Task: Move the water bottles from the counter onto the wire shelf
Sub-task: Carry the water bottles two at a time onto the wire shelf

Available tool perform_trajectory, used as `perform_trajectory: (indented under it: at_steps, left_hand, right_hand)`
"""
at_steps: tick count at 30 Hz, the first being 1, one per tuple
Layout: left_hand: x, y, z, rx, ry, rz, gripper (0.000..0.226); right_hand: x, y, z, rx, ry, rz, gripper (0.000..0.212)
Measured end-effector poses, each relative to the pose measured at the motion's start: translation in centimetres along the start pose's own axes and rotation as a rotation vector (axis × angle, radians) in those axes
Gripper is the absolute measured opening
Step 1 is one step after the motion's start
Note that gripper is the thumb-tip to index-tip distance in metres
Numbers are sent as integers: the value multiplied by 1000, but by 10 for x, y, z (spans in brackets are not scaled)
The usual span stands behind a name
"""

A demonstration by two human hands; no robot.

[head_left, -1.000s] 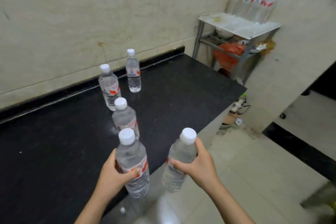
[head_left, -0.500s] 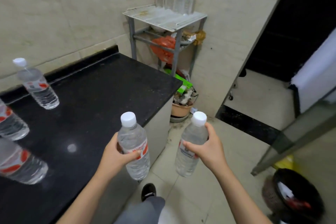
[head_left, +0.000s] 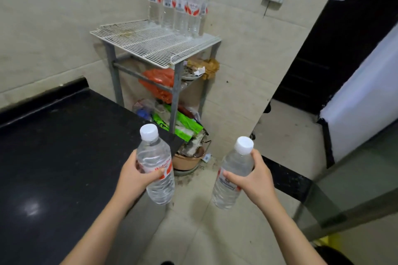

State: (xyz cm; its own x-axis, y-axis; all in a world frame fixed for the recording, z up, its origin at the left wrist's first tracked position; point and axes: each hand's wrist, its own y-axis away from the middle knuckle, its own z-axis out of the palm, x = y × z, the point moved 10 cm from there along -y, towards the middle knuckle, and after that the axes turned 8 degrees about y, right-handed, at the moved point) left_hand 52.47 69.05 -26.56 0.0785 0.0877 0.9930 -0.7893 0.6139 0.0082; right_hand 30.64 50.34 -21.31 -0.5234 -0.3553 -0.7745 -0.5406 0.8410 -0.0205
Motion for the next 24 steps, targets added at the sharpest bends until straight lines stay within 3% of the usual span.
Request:
perform_trajectory:
  at_steps: [5, 13, 16, 24]
  left_hand:
    - [4, -62, 52, -38, -35, 27, 64]
    - [1, -137, 134, -3, -31, 80, 61]
    - [29, -165, 158, 57, -31, 146, 66]
    - [150, -204, 147, 279, 2, 425, 67]
  right_hand:
    - [28, -57, -25, 27, -48, 58, 63]
    - [72, -181, -45, -67, -79, 38, 71]
    - [56, -239, -60, -109, -104, -36, 83]
    - [-42, -345, -77, -213, -264, -310, 72]
